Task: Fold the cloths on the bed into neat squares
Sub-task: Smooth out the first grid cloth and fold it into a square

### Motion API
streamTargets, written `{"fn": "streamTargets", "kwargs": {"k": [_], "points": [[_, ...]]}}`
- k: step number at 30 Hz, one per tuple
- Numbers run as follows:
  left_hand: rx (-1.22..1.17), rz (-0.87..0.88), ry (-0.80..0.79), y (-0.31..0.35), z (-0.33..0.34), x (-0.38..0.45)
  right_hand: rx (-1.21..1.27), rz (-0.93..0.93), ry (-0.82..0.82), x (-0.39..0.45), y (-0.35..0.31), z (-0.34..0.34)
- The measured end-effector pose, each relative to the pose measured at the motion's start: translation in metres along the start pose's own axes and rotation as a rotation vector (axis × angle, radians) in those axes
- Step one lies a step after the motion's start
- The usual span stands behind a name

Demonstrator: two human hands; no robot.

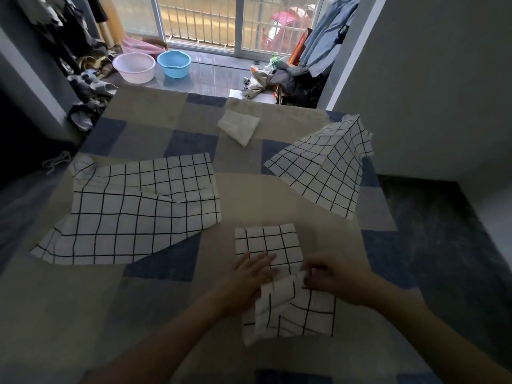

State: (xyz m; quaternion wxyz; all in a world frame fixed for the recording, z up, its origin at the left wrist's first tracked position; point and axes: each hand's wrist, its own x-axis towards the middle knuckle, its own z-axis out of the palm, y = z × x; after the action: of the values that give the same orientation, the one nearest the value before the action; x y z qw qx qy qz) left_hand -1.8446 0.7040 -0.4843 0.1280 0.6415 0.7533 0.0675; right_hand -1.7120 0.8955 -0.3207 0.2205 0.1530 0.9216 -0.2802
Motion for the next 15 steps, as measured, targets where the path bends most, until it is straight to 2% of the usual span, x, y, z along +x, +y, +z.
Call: {"fn": "streamTargets", "kwargs": {"k": [3, 6, 11, 13, 15], "points": [[0.026, -0.141, 0.055, -0.034, 0.001, -0.016, -0.016, 0.001, 0.131, 0.04, 0.001, 0.0], [0.083, -0.143, 0.048, -0.049, 0.007, -0.029, -0.052, -0.005, 0.257, 0.087, 0.006, 0.006], [0.065, -0.211, 0.015, -0.048, 0.02, -0.033, -0.162, 0.091, 0.321, 0.142, 0.022, 0.037], [0.05, -0.227, 0.023, -0.048, 0.018, -0.033, -0.202, 0.121, 0.409, 0.149, 0.02, 0.044], [0.043, -0.227, 0.03, -0.046, 0.016, -0.032, -0.135, 0.167, 0.533, 0.145, 0.014, 0.049]]}}
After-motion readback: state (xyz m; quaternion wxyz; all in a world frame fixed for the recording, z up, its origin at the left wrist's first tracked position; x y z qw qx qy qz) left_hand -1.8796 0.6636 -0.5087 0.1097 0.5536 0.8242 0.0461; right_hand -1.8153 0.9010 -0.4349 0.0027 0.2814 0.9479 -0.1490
